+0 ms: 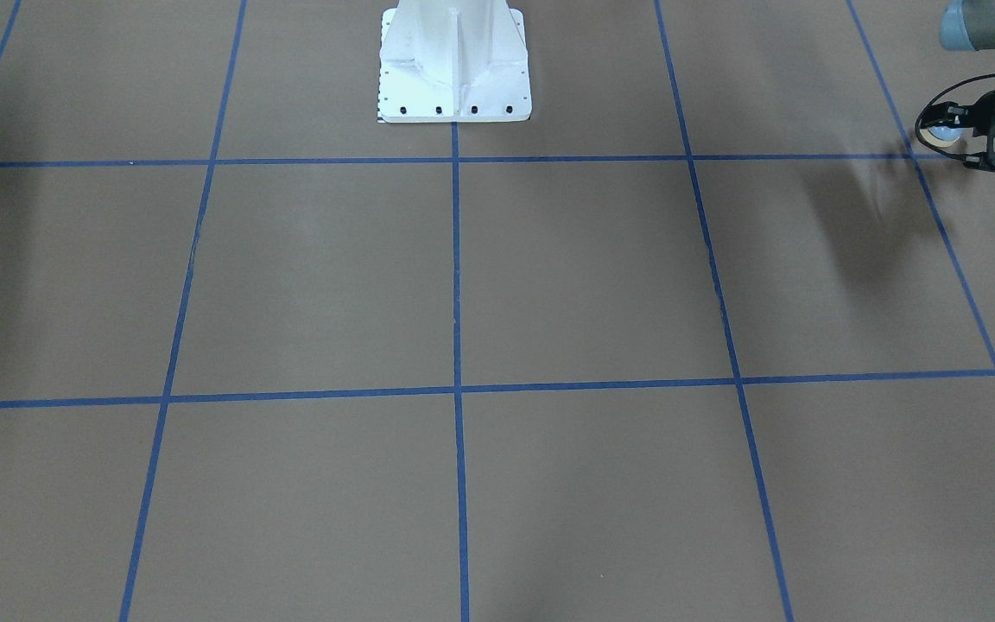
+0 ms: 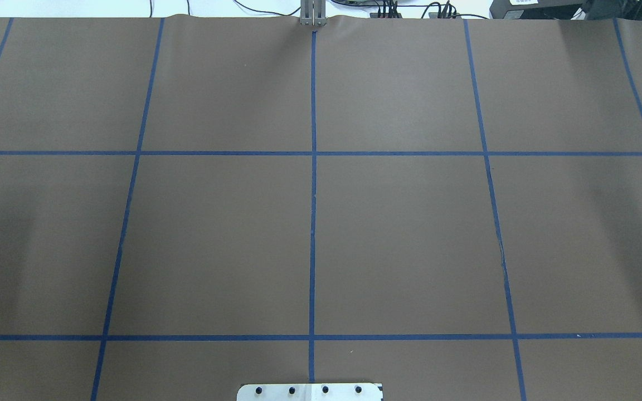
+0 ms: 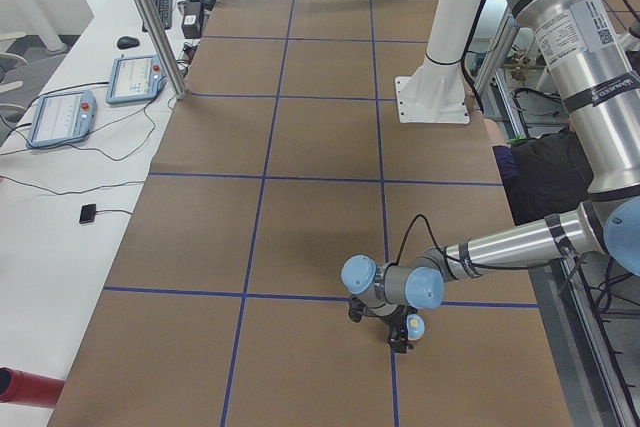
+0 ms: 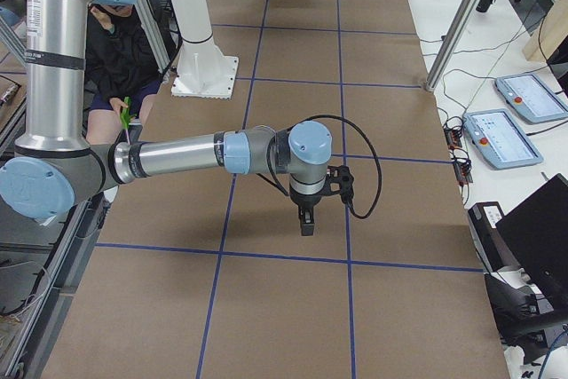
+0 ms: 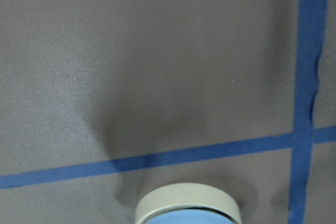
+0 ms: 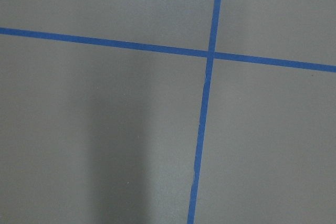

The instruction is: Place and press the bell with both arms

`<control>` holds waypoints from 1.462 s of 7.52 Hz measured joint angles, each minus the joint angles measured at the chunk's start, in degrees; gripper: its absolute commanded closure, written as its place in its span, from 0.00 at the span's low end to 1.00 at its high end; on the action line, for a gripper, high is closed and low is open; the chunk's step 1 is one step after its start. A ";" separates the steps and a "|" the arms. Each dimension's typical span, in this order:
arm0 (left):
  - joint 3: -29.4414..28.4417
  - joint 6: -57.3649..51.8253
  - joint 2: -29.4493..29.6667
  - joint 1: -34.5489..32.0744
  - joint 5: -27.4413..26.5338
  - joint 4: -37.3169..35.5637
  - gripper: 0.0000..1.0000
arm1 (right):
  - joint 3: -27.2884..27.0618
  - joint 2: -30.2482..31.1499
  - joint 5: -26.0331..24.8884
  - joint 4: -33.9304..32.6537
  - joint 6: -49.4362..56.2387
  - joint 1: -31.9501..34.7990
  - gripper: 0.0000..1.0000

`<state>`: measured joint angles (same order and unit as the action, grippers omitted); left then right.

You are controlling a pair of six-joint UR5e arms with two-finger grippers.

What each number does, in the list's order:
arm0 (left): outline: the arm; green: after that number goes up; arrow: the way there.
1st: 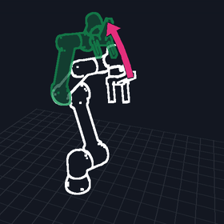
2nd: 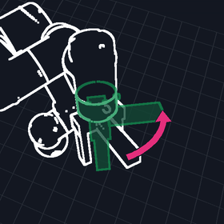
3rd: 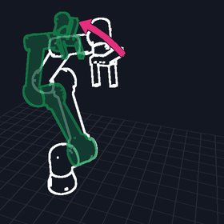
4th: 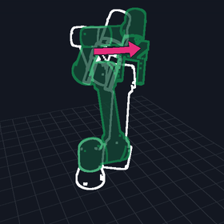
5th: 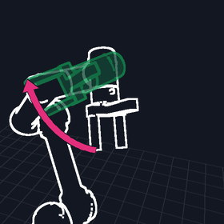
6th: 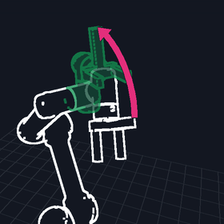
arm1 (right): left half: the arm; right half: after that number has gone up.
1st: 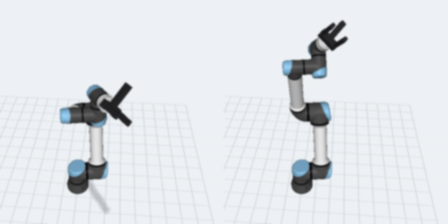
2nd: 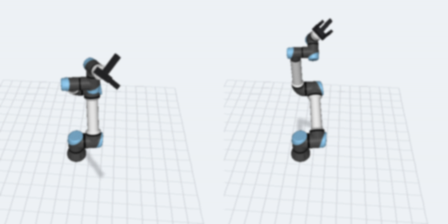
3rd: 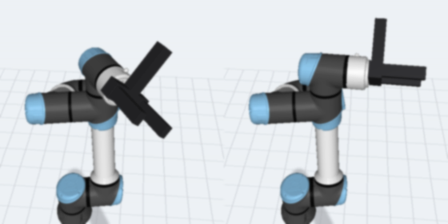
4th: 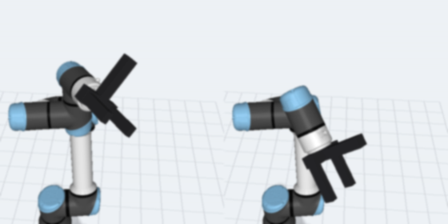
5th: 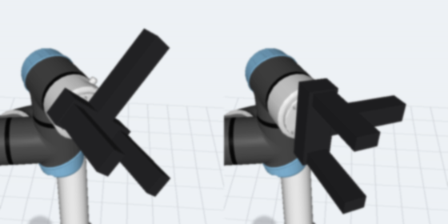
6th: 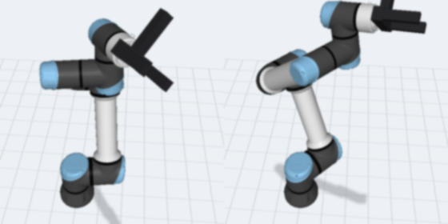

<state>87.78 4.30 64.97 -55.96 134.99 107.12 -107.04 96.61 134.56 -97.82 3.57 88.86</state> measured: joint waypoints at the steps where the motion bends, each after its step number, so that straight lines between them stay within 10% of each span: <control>1: 0.00 0.00 -0.01 0.03 0.09 0.13 0.00 | 0.01 -0.01 0.00 0.00 0.02 0.01 0.00; 11: 0.02 0.16 -0.02 0.72 0.62 1.07 0.24 | -0.01 0.07 0.00 0.00 0.03 0.00 0.00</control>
<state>87.80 4.47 64.95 -55.24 135.62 108.19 -107.05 96.68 134.56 -97.82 3.59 88.86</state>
